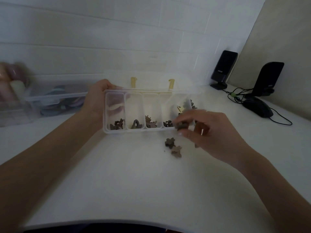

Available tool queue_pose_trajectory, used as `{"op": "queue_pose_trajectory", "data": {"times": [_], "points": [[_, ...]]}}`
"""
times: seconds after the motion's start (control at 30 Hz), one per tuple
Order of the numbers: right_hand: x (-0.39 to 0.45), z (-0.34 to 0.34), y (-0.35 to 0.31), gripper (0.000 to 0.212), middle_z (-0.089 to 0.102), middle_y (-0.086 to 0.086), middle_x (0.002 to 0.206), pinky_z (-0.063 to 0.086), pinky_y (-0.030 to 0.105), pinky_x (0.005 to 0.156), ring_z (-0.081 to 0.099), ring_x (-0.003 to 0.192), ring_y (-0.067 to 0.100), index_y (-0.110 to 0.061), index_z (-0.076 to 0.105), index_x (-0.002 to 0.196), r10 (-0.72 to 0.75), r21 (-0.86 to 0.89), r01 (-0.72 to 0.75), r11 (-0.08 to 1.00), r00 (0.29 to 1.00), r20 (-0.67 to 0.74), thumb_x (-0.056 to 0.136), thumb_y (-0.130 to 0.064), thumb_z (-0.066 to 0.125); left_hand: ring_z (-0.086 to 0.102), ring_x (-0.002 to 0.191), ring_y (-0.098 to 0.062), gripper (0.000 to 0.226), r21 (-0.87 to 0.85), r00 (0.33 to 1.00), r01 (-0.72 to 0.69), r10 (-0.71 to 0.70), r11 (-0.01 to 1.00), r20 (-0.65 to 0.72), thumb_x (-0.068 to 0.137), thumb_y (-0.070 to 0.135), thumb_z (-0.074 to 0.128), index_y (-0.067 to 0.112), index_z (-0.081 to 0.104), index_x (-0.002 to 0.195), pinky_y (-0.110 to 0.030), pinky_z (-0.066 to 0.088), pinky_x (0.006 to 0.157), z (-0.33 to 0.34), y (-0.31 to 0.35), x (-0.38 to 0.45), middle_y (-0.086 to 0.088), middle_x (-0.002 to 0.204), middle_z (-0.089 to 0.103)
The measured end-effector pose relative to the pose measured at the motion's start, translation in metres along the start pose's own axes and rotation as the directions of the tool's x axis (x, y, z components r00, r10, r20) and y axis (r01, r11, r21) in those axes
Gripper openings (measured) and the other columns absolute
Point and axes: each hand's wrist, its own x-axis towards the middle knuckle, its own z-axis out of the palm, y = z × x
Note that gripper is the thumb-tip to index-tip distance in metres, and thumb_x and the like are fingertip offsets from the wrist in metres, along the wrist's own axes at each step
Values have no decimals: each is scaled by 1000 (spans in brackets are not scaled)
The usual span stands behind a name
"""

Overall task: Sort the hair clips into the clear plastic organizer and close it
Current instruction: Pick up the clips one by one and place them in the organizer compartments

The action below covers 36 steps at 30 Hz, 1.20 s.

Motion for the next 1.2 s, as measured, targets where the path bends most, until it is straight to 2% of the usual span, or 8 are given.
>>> {"op": "queue_pose_trajectory", "data": {"times": [0.17,0.23,0.3,0.43,0.67,0.83,1.03,1.2], "points": [[4,-3,8,27,61,-23,89,54,40,57,61,58,11,-38,47,95,74,-19,-88,996,918,-389,86,-17,61,58,67,-13,25,-5,998,-57,57,998,24,82,16,35,12,57,69,-26,45,65,0,0,2,3,58,65],[5,-6,13,21,62,-23,85,54,36,59,62,61,9,-32,47,91,101,-20,-127,992,865,-492,86,-19,62,58,63,-12,27,3,997,-60,60,998,39,82,16,34,11,57,70,-23,45,61,-1,1,2,3,58,66],[5,-8,19,15,62,-23,83,50,20,60,61,67,7,-26,52,86,121,-22,-157,987,836,-535,85,-19,65,58,58,-12,29,7,997,-61,61,998,54,79,15,35,11,61,65,-20,45,57,-2,1,2,1,58,66],[4,-10,25,6,60,-21,78,35,4,65,53,76,7,-22,62,81,126,-125,-211,969,866,-483,83,-19,67,59,54,-11,24,24,996,-66,64,998,66,60,16,44,13,66,54,-16,46,51,-3,3,-1,0,59,67],[6,-4,35,6,51,0,105,20,13,77,38,101,17,-19,70,84,82,-315,-252,915,881,-466,81,-24,69,57,54,-12,25,14,994,-66,65,998,86,50,22,43,12,66,54,-16,46,49,-2,3,0,-1,57,66],[4,0,38,10,52,7,115,29,23,79,44,103,24,-15,68,92,30,-392,-258,883,865,-501,83,-15,67,56,56,-12,25,23,990,-85,82,996,116,52,21,44,13,67,49,-15,46,50,-3,3,-1,-1,58,66],[5,3,37,16,59,7,114,46,45,78,49,95,24,-15,71,90,-60,-488,-186,853,894,-444,80,-5,64,57,58,-12,47,23,992,-90,88,996,96,82,14,33,15,66,48,-18,48,53,-3,2,1,0,58,66],[4,1,33,22,60,7,104,43,32,77,49,91,18,-14,71,94,-190,-410,-32,911,852,-488,81,-5,56,58,70,-14,30,37,998,-59,58,998,31,82,15,38,13,62,65,-25,47,63,-3,1,3,2,61,67]]}}
